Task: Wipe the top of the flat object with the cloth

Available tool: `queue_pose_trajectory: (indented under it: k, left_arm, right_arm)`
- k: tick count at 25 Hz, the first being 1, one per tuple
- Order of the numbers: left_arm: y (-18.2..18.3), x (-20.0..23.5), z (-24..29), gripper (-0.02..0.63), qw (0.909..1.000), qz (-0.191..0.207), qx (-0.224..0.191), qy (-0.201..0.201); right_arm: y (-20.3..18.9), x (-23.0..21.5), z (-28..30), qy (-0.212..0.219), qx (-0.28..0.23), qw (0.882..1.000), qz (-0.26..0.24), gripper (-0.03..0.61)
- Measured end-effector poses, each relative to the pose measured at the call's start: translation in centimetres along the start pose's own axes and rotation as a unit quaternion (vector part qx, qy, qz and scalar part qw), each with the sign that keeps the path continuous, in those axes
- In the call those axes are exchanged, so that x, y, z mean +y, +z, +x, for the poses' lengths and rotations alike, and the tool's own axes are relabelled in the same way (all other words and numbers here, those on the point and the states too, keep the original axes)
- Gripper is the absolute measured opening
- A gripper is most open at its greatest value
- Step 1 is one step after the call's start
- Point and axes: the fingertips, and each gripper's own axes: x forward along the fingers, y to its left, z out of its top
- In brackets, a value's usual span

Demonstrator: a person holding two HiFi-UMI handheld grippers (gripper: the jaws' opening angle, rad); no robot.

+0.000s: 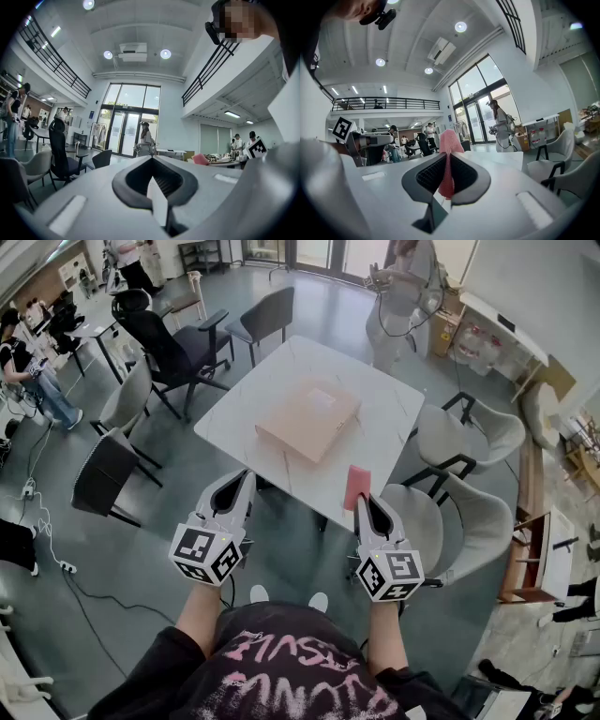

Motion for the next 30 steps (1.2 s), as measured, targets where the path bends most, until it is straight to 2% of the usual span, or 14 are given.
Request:
queue_pose_trajectory:
  k: [11, 18, 30]
  left_arm:
    - [-0.3, -0.9, 0.6, 0.0, 1.0, 0.003, 0.003, 0.0]
    - [-0.2, -1.3, 0.4, 0.0, 1.0, 0.002, 0.0, 0.004]
    - [-0.9, -4.2, 0.4, 0.0, 0.9999, 0.009, 0.005, 0.013]
  right_arm:
    - [0.0, -0.8, 0.0, 0.006, 0.003, 1.0, 0.001, 0.035]
    - [0.5, -0.7, -0.4, 0.02, -0.014, 1.0, 0.006, 0.048]
    - [-0.1, -2.8, -1.9, 0.026, -0.014, 0.999, 0.019, 0.048]
